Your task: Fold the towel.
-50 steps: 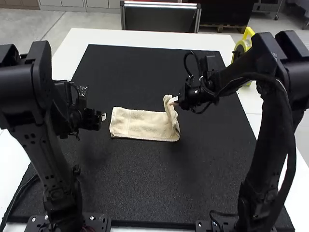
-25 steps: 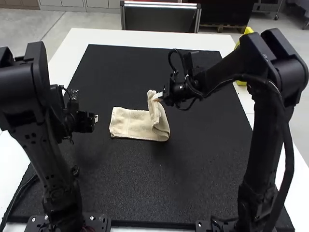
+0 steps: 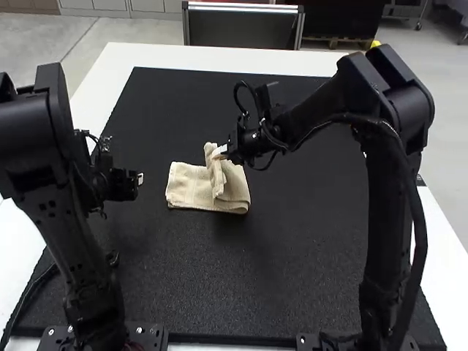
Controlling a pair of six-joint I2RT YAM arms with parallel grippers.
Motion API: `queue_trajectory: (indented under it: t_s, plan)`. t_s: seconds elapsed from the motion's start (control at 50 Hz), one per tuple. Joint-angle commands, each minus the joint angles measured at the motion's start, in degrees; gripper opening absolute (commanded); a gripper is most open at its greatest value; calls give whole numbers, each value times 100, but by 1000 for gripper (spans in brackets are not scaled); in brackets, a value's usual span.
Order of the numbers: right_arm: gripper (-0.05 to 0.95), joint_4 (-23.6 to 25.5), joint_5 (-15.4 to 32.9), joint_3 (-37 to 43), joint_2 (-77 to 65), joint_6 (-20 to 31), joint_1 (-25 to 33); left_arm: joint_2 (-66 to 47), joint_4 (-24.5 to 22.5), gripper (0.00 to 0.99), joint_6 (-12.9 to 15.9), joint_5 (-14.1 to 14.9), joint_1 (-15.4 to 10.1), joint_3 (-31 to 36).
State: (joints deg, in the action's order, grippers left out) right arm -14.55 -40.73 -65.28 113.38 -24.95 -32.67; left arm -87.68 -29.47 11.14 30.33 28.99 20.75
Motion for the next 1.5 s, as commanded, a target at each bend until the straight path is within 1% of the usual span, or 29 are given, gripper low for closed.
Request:
queue_trajectory:
  t_s: [0.0, 0.28, 0.6, 0.8, 1.0, 1.2, 1.32, 1.34, 1.4, 1.48]
  plan:
    - [-20, -66, -93, -258, 131, -89, -108, 128, -50, 959, 82, 158, 89, -54]
    - [-21, -242, -111, -688, 545, -230, -319, 137, -67, 959, 73, 167, 150, -45]
    - [-20, -233, -163, -1321, 1019, -274, -486, 137, -120, 959, 55, 167, 203, -45]
    - [-20, -224, -181, -1690, 1283, -282, -583, 146, -102, 959, 64, 175, 309, -54]
    - [-20, -224, -190, -1910, 1459, -353, -636, 146, -85, 959, 82, 219, 423, -54]
    - [-15, -250, -207, -1936, 1511, -511, -680, 146, -67, 959, 82, 263, 467, -63]
    - [57, -347, -234, -1963, 1573, -616, -697, 146, -85, 959, 82, 272, 476, -80]
    - [85, -347, -251, -1980, 1582, -616, -706, 146, -76, 959, 82, 272, 467, -80]
    - [210, -347, -295, -2015, 1617, -616, -733, 146, -67, 959, 99, 272, 467, -80]
    - [302, -356, -295, -2059, 1643, -608, -750, 146, -85, 959, 99, 290, 467, -115]
